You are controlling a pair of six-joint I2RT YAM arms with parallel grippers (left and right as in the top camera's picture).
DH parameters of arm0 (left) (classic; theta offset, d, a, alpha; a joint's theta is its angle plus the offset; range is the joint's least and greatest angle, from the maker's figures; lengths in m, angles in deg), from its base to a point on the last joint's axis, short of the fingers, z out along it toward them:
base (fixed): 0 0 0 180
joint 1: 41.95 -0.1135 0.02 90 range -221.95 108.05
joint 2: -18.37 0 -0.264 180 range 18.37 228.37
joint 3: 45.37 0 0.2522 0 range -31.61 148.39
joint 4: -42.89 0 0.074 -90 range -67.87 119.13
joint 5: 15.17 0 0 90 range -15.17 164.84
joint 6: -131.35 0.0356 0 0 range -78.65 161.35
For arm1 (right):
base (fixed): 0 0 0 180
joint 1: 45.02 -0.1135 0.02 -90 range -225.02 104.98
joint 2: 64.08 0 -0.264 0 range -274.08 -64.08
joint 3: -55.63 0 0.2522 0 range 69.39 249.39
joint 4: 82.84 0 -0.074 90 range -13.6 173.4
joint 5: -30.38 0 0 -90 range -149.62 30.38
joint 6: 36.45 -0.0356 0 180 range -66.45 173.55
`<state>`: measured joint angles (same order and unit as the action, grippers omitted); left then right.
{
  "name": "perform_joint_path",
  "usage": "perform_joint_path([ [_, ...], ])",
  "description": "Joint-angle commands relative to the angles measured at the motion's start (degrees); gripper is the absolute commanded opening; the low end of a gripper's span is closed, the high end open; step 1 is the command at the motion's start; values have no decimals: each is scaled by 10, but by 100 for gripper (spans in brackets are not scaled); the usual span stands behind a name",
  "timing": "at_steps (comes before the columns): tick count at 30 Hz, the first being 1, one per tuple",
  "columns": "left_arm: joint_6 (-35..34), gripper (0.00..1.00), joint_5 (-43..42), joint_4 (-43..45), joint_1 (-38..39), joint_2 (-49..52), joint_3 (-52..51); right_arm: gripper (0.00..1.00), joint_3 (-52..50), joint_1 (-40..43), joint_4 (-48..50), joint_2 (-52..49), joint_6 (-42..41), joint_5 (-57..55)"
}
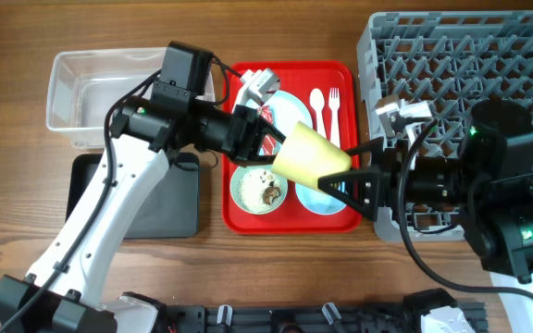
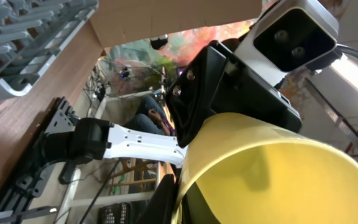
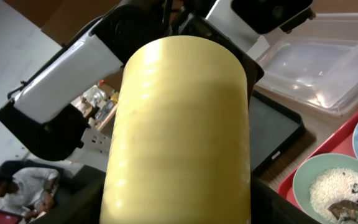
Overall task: Sort waste into correct bins and load items into the dishwasher rack
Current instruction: 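Lift the yellow cup with the left gripper toward the right gripper, then take the yellow cup with the right gripper and place it in the rack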
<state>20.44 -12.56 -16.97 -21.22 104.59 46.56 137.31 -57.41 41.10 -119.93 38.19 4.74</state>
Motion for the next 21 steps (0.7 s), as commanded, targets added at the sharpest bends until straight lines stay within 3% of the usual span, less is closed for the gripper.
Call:
perform_joint_path([
  [1, 10, 4, 13, 3, 2, -7, 0, 61, 10, -24, 7, 1, -7, 3],
  [5, 10, 4, 13, 3, 2, -7, 0, 56, 10, -24, 7, 1, -18, -32],
  [6, 10, 11, 13, 3, 2, -7, 0, 55, 10, -24, 7, 2, -18, -34],
  [7, 10, 39, 13, 3, 2, -7, 0, 55, 10, -24, 7, 3, -17, -38],
  [8, 10, 57, 13, 3, 2, -7, 0, 55, 10, -24, 7, 5, -17, -47],
  [9, 10, 100, 13, 3, 2, -7, 0, 55, 10, -24, 7, 9, -18, -56],
  [15, 10, 100, 42, 2, -18, -7, -1, 54, 11, -24, -17, 55, -26, -143],
  [19, 10, 100, 109, -13, -46, -7, -1, 54, 11, -24, -81, 90, -66, -278],
  [21, 11, 100, 143, -51, -61, -7, -1, 54, 17, -24, -158, 101, -114, -433],
])
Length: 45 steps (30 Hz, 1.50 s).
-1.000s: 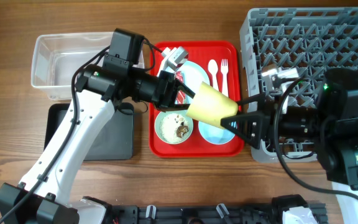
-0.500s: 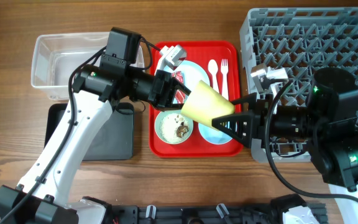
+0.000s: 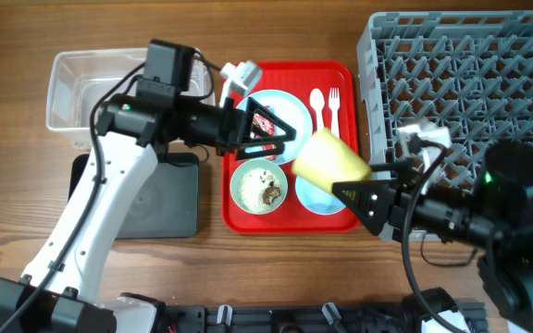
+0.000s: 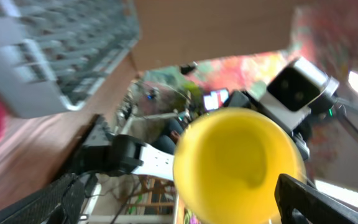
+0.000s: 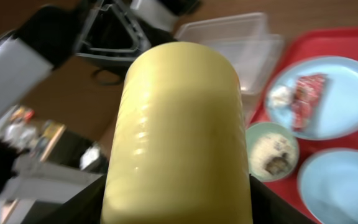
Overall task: Sort waste into correct bins and load items into the dishwasher rack
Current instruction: 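Take the yellow cup with the right gripper and place it in the rack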
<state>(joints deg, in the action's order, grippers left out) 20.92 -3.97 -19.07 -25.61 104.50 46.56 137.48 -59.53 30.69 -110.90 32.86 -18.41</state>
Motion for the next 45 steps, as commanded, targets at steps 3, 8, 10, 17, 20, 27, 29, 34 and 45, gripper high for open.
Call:
perform_joint_path([
  [3, 8, 100, 78, -63, -20, -7, -1, 54, 28, -3, -110, 6, -80, -310],
  [8, 40, 100, 80, -96, -20, -8, -1, 54, 74, 6, -191, -29, -114, -433],
  [10, 53, 100, 80, -110, -20, -11, -1, 55, 107, 18, -241, -58, -135, -494],
  [17, 53, 100, 84, -119, -20, -15, 0, 60, 153, 101, -324, -171, -138, -554],
  [20, 53, 100, 84, -123, -20, -18, -1, 60, 153, 145, -328, -226, -112, -539],
  [27, 55, 100, 84, -130, -20, -18, -1, 51, 153, 257, -317, -316, -54, -500],
  [29, 56, 100, 84, -132, -20, -18, -1, 51, 153, 299, -310, -329, -13, -447],
  [34, 66, 100, 84, -132, -20, -18, -1, 55, 151, 362, -310, -351, 71, -337],
  [45, 66, 100, 84, -132, -20, -18, -1, 55, 146, 359, -291, -358, 70, -369],
])
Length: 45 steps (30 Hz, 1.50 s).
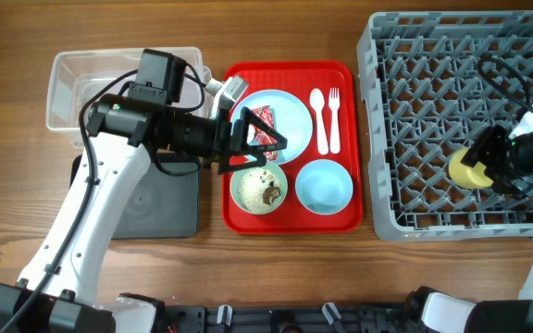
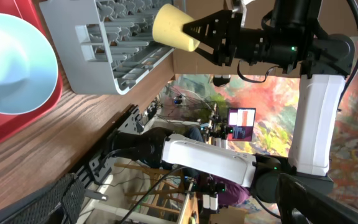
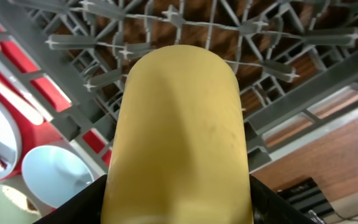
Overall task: Sort waste into correct bins and load items into the dishwasher rack
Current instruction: 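Take the yellow cup with the right gripper and place it in the rack, then move the left gripper to the green bowl and grasp its rim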
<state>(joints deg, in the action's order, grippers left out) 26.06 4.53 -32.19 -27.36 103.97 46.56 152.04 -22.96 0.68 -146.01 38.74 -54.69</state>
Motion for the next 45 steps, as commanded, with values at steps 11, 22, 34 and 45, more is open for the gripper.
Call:
perform_joint_path([
  [11, 16, 100, -1, -13, -2, -13, -1, 56, 1, -6, 32, -93, -4, -36],
  [22, 16, 100, 1, -13, -2, -13, -1, 87, 2, 5, 24, -131, -14, -16],
  [34, 31, 99, 99, -16, 1, -22, 0, 91, 2, -60, 63, 162, 83, 213],
  [45, -118, 96, 516, -32, 158, -51, -2, 89, 2, -125, 73, 388, 25, 235],
])
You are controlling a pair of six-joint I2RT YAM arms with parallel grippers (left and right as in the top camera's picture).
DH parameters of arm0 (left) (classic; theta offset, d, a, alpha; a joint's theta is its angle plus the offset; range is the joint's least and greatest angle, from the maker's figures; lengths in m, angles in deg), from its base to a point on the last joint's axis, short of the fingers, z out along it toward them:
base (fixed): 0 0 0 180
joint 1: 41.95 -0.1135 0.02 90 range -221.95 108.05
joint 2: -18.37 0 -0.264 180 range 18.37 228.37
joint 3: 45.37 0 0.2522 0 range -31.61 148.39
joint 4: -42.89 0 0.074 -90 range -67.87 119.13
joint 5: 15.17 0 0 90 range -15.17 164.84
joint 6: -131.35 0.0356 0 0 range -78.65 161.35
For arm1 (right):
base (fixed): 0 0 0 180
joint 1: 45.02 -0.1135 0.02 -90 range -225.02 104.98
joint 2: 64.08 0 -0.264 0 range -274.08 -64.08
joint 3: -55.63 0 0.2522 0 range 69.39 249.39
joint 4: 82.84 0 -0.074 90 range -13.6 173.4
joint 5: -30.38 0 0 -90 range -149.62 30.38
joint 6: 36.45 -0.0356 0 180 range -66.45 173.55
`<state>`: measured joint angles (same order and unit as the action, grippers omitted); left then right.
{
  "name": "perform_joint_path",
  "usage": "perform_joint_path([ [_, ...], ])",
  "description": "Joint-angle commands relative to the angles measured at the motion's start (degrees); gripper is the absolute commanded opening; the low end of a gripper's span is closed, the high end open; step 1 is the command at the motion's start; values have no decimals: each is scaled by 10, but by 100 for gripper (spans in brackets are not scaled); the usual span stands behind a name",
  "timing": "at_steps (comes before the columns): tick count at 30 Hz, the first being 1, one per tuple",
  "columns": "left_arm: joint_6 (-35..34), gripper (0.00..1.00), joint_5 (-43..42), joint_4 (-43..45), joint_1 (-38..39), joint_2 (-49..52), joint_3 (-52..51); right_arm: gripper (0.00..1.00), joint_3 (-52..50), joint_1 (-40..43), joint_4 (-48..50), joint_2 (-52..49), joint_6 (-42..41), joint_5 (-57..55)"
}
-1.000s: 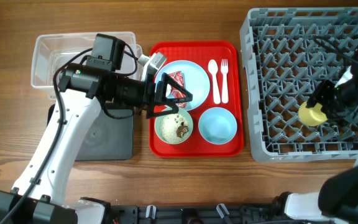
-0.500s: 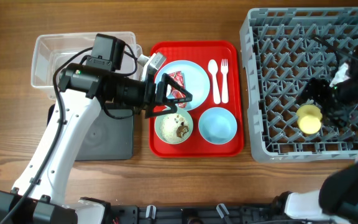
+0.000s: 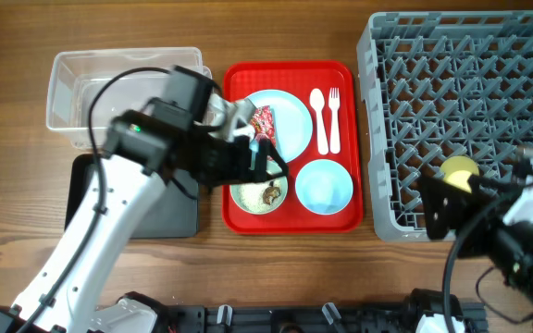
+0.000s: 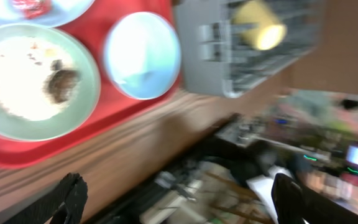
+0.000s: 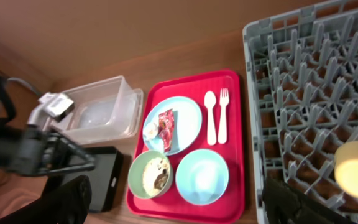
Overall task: Sort waste into correct bins and load items into the dishwasher rack
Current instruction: 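Move the left gripper to the green bowl and grasp its rim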
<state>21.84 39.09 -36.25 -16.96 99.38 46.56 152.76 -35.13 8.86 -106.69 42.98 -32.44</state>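
Note:
A yellow cup (image 3: 458, 170) sits in the grey dishwasher rack (image 3: 461, 83) near its front edge, free of both grippers; it also shows in the right wrist view (image 5: 355, 171). My right gripper (image 3: 440, 211) is open and empty, just left of the cup at the rack's front left corner. On the red tray (image 3: 294, 220) are a green bowl with food scraps (image 3: 259, 191), a blue bowl (image 3: 323, 185), a blue plate (image 3: 285, 120) with a red wrapper (image 3: 264, 120), and a white spoon (image 3: 319, 116) and fork (image 3: 335, 116). My left gripper (image 3: 262, 162) hangs open over the green bowl's upper edge.
A clear plastic bin (image 3: 109, 88) stands at the back left, and a black bin (image 3: 146, 199) lies in front of it, partly under my left arm. The rack fills the right side, its tines standing upright.
My right gripper has let go of the yellow cup, which now rests in the rack, and stands open left of it. My left gripper has shifted slightly towards the green bowl.
The yellow cup was between both grippers above the tray. Then my left gripper was open and off it, with the right one holding the cup. Then the right gripper held it over the rack. Now the cup sits in the rack, released.

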Motion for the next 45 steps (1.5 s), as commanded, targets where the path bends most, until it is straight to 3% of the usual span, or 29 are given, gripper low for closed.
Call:
perform_joint_path([
  [1, -99, 95, 211, 13, 82, -2, -2, 89, -6, -3, -15, -10, -11, 18],
  [5, -163, 94, 340, 10, 133, 3, -2, 88, -6, -3, -47, -36, 21, 51],
  [11, -200, 79, 447, 0, 126, 15, -8, 88, -6, -3, -79, -80, 46, 64],
  [18, -200, 58, 448, 24, 80, 95, -48, 89, -6, -3, -87, -116, 46, 63],
  [22, -200, 57, 449, 35, 58, 146, -51, 89, -6, -3, -89, -122, 46, 63],
  [28, -173, 45, 432, 51, 21, 196, -51, 89, -6, -3, -82, -122, 46, 63],
  [31, -135, 41, 407, 61, 21, 215, -51, 89, -6, -3, -79, -122, 46, 59],
  [40, -105, 40, 379, 68, 28, 228, -61, 89, -6, -3, -73, -122, 45, 57],
  [45, -92, 41, 334, 124, 29, 228, -127, 89, -6, -3, -72, -122, 45, 57],
])
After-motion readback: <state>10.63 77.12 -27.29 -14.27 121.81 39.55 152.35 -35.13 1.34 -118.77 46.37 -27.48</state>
